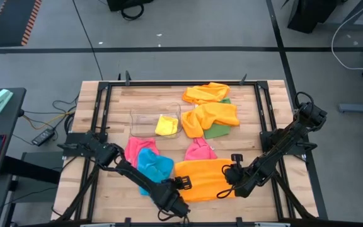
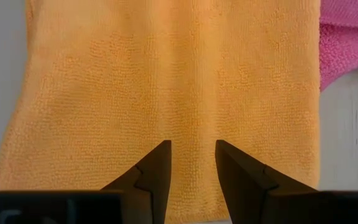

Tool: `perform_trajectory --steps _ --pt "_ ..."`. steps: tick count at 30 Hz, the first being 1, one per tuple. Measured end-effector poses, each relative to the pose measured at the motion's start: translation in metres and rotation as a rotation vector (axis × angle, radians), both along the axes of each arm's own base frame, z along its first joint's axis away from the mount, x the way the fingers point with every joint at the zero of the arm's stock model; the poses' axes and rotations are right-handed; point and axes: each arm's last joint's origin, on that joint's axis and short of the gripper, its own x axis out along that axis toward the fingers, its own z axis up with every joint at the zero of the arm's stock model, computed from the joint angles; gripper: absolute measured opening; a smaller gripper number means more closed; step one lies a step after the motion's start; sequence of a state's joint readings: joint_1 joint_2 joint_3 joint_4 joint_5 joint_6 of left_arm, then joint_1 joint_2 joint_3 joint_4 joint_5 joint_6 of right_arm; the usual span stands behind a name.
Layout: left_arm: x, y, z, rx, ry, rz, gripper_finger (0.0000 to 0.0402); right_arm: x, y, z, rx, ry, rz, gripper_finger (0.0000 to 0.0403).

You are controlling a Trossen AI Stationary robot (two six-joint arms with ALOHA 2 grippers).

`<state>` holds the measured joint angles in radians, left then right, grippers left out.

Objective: Fold microfiber towels
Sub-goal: Fold the bottom orange microfiber cloth

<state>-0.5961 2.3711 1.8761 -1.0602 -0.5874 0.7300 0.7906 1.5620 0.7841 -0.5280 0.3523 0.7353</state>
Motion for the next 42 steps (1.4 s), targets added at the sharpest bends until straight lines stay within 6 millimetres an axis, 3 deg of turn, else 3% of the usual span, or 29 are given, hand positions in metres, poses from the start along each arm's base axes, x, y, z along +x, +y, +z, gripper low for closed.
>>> perform_trajectory --steps 8,16,23,34,42 --pt "0.002 -0.001 0.000 -0.021 -0.027 0.012 0.0102 0.001 0.000 0.000 -0.005 -0.014 -0.002 0.0133" --pt "0.002 -0.002 -0.001 -0.092 -0.040 0.095 0.0012 0.001 0.000 0.001 -0.002 -0.017 -0.002 0.0133" --pt "-0.009 0.001 0.009 -0.109 0.035 0.153 0.0008 0.002 0.001 0.001 0.004 -0.026 0.002 0.0133" --pt "-0.032 -0.011 0.062 -0.262 -0.011 0.186 0.0008 0.002 0.001 0.001 0.000 -0.032 0.007 0.0133" --pt "-0.031 -0.014 0.072 -0.292 -0.042 0.126 0.0021 0.003 0.001 0.001 -0.014 -0.046 0.015 0.0133"
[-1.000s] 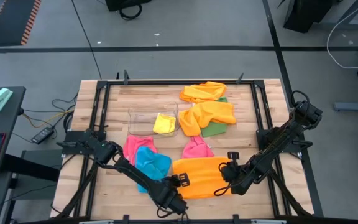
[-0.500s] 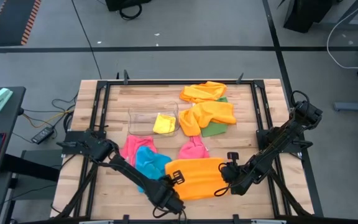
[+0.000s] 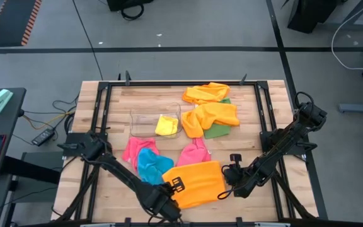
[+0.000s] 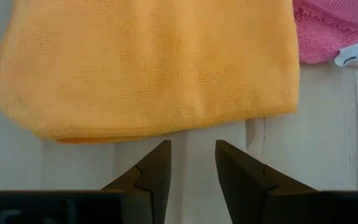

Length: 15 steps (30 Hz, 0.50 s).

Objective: Fold microfiber towels
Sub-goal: Fold the bottom orange microfiber cloth

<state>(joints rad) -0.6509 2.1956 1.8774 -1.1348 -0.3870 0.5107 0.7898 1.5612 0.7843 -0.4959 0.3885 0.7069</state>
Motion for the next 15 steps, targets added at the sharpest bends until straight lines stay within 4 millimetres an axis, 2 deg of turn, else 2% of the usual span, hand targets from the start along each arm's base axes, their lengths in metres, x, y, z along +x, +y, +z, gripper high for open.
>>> perform_trajectory --steps 6,15 --pt "0.011 0.009 0.001 0.013 -0.019 -0.056 0.0010 0.000 0.001 0.000 0.006 -0.004 0.001 0.0133" --pt "0.023 0.015 0.002 0.040 -0.073 -0.106 0.0024 -0.004 -0.001 -0.002 0.050 0.064 -0.041 0.0133"
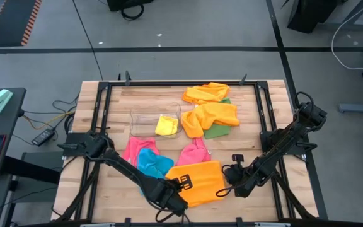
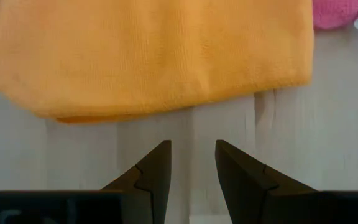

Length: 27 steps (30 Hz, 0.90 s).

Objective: Fold microfiber towels
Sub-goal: Fold the bottom orange microfiber cloth

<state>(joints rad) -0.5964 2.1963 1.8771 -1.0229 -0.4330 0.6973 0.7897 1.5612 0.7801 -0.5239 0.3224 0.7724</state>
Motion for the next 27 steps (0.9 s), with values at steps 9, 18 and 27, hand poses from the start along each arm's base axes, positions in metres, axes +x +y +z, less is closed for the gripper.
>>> perform_trajectory --steps 9,18,27 --pt "0.010 0.001 0.003 0.052 -0.072 -0.076 0.0019 -0.002 -0.010 -0.021 0.053 -0.048 0.012 0.0133" --pt "0.045 0.029 0.004 -0.006 -0.212 -0.007 0.0019 -0.007 -0.014 -0.033 0.106 -0.105 0.021 0.0133" --pt "0.072 0.046 -0.007 -0.046 -0.305 -0.007 0.0024 -0.007 -0.014 -0.034 0.111 -0.119 0.020 0.0133"
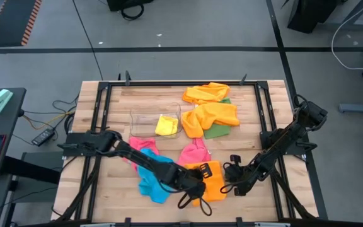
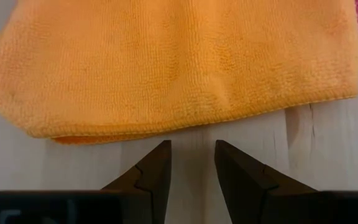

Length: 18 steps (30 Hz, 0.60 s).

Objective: Fold microfiber towels
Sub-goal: Fold the bottom orange microfiber cloth

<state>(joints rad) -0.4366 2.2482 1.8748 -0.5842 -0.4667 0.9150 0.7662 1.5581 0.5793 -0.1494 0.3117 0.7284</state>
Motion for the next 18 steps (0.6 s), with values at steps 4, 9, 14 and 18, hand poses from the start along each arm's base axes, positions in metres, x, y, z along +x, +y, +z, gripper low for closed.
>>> perform_trajectory --steps 4,9,14,18 --pt "0.011 -0.001 -0.017 0.017 -0.013 -0.052 0.0016 0.000 0.000 0.000 -0.011 -0.010 -0.007 0.0133" --pt "0.024 -0.003 -0.033 0.037 -0.077 -0.098 0.0010 0.001 0.000 0.000 -0.016 -0.019 -0.008 0.0133" --pt "0.034 0.005 -0.036 0.014 -0.135 -0.076 0.0024 0.001 0.000 0.000 -0.018 -0.023 -0.006 0.0133" --pt "0.039 0.013 -0.036 -0.030 -0.140 -0.091 0.0009 0.002 0.000 0.000 -0.024 -0.032 -0.011 0.0133"
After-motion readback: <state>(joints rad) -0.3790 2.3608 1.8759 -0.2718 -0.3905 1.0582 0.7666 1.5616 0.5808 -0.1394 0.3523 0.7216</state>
